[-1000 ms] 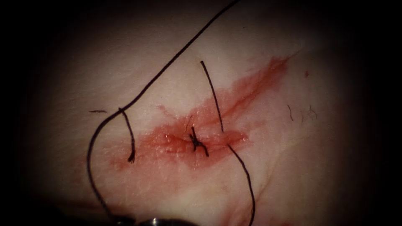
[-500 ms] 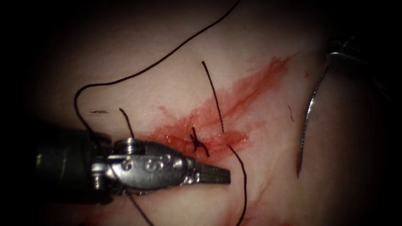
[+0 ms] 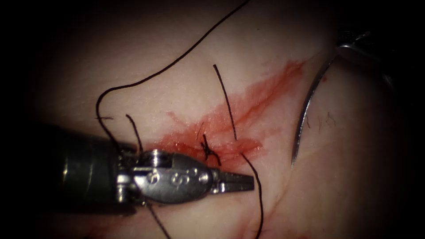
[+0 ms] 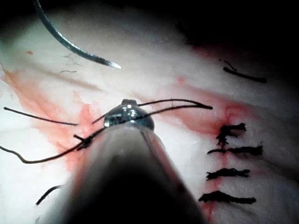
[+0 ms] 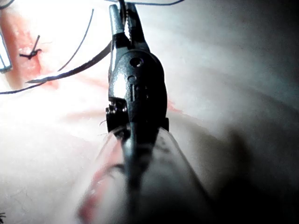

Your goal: Wound Closure

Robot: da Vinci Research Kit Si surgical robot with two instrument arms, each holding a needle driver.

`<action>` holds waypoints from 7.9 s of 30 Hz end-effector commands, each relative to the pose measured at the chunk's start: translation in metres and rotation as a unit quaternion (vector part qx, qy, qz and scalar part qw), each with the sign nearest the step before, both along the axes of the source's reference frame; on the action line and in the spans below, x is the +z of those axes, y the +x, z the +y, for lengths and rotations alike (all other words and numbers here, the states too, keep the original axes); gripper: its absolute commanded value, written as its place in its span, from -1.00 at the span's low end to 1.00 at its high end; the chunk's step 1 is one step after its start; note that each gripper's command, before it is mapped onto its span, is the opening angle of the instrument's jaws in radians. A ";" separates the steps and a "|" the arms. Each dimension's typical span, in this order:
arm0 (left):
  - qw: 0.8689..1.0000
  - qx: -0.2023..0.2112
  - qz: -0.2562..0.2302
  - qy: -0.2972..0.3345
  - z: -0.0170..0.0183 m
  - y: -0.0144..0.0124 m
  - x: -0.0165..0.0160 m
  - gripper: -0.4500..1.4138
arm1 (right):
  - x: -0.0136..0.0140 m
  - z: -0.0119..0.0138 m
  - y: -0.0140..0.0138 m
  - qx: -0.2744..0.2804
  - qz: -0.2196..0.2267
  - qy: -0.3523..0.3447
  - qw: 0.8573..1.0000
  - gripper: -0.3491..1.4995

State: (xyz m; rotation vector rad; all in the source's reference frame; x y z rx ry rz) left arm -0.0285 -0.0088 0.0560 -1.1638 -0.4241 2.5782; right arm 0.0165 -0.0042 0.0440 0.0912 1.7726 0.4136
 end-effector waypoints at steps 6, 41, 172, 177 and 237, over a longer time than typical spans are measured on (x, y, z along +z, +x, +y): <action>0.997 -0.039 0.054 -0.032 0.0006 -0.0008 0.0013 -1.00 | -0.0014 -0.0005 0.0026 -0.006 0.011 -0.007 1.000 -1.00; 0.976 -0.097 0.196 -0.001 0.0013 0.0011 0.0082 -1.00 | -0.0034 -0.0013 0.0044 -0.033 0.036 -0.028 0.998 -1.00; 0.752 -0.094 -0.081 0.647 0.0064 0.0015 0.0081 -0.62 | 0.0037 0.0017 0.0121 -0.088 -0.044 0.083 0.992 -1.00; 0.752 -0.095 -0.081 0.647 0.0064 0.0014 0.0081 -0.71 | 0.0034 0.0011 0.0125 -0.065 -0.055 0.113 0.990 -1.00; 0.751 -0.088 -0.078 0.650 0.0054 0.0006 0.0074 -0.96 | 0.0035 0.0025 0.0125 -0.119 -0.055 0.185 0.974 -1.00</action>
